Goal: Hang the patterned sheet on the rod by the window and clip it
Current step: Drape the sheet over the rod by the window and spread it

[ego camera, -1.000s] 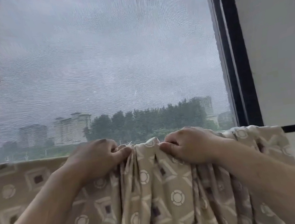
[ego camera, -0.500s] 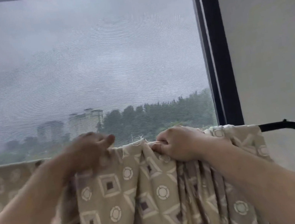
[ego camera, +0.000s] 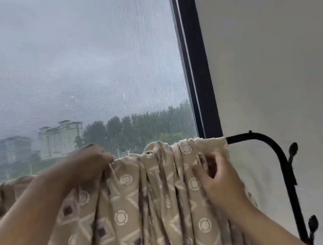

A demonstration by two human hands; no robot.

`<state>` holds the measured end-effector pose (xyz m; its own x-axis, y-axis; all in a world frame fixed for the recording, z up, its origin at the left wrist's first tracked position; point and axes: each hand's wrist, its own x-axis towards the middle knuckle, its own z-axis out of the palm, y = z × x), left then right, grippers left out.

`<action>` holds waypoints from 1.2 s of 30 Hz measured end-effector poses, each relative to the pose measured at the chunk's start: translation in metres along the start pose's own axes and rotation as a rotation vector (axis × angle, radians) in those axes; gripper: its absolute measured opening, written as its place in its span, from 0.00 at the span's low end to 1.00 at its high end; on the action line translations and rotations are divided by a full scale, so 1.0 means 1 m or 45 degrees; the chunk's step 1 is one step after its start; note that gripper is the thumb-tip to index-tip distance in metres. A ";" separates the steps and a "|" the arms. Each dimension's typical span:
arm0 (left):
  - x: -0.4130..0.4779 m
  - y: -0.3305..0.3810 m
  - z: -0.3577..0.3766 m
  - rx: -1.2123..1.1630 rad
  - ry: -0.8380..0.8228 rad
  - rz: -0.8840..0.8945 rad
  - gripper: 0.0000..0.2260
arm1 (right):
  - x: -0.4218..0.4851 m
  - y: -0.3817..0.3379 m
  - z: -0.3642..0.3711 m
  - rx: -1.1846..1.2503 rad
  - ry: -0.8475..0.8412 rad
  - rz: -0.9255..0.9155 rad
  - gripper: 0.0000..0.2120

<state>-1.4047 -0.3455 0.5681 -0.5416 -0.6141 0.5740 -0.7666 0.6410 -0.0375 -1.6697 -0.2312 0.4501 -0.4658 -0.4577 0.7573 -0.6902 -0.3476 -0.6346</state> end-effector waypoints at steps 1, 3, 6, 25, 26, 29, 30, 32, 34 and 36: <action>0.005 0.010 0.003 -0.047 -0.033 0.020 0.15 | -0.001 -0.001 0.001 0.103 -0.073 0.080 0.12; 0.010 0.030 0.013 -0.096 -0.028 -0.046 0.18 | 0.001 0.003 0.001 0.234 -0.225 0.213 0.09; 0.012 0.040 0.028 0.143 0.032 -0.159 0.27 | 0.002 0.022 -0.007 0.054 -0.057 0.229 0.13; 0.042 0.036 0.045 0.207 -0.002 -0.273 0.27 | 0.057 0.037 -0.033 0.641 -0.205 0.418 0.19; 0.043 0.035 0.046 0.182 -0.006 -0.275 0.28 | 0.059 0.030 -0.038 0.764 -0.312 0.495 0.20; 0.041 0.038 0.045 0.180 -0.023 -0.271 0.27 | 0.062 0.016 -0.046 1.276 -0.618 0.698 0.22; 0.040 0.039 0.044 0.168 -0.029 -0.281 0.26 | 0.061 0.012 -0.047 1.375 -0.686 0.734 0.22; 0.040 0.039 0.043 0.147 -0.045 -0.315 0.25 | 0.064 0.012 -0.045 1.417 -0.763 0.732 0.20; 0.039 0.039 0.042 0.161 -0.060 -0.338 0.25 | 0.068 0.014 -0.043 1.398 -0.776 0.703 0.18; 0.039 0.040 0.042 0.195 -0.067 -0.345 0.24 | 0.073 0.010 -0.043 1.373 -0.778 0.714 0.11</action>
<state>-1.4711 -0.3630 0.5550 -0.3243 -0.7786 0.5372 -0.9264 0.3764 -0.0137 -1.7347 -0.2329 0.5058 -0.0266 -0.9363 0.3502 0.4129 -0.3294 -0.8491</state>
